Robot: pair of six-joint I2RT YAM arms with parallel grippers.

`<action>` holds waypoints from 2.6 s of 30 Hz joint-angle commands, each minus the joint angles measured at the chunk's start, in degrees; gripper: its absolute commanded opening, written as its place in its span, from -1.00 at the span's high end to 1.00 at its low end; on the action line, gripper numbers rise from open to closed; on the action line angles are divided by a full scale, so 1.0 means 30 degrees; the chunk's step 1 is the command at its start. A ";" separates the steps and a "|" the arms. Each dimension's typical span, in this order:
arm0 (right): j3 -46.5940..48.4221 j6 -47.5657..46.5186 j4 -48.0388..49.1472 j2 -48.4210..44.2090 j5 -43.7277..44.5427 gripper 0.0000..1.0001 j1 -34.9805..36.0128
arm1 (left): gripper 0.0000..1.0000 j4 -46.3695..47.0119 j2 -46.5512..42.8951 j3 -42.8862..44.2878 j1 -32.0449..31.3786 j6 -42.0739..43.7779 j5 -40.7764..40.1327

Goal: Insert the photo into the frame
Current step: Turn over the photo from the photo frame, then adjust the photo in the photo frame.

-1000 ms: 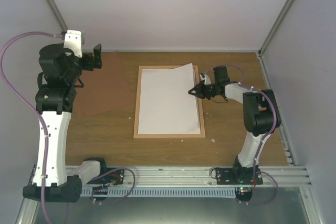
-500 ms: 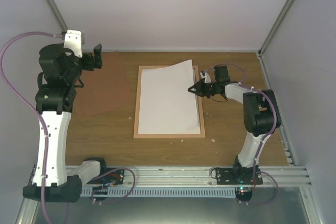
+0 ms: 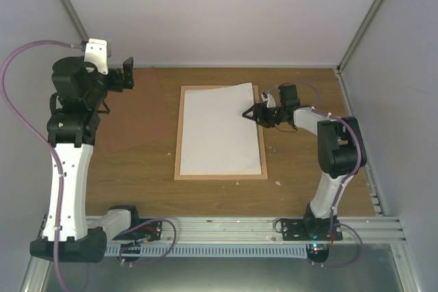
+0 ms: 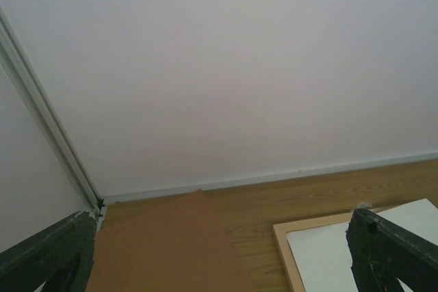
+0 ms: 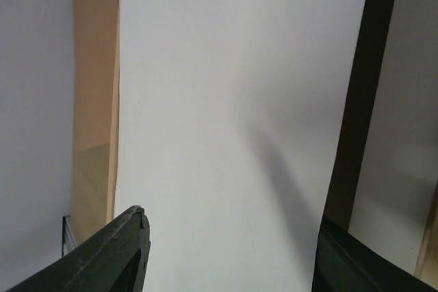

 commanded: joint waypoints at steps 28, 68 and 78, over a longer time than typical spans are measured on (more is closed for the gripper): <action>0.6017 -1.1955 -0.5253 -0.1221 0.0790 -0.92 0.0396 | -0.98 0.1007 0.1954 -0.4027 -0.1726 0.3140 0.3410; 0.0231 -1.8238 -0.9050 -0.2574 -0.0704 -0.83 0.1305 | -0.98 0.3057 1.2179 -0.6126 -0.6935 0.6742 0.2567; -0.1716 -2.1310 -0.8687 -0.7412 0.5938 -0.66 0.1590 | -0.98 0.2684 0.9600 -0.7856 -0.6941 0.6549 0.2875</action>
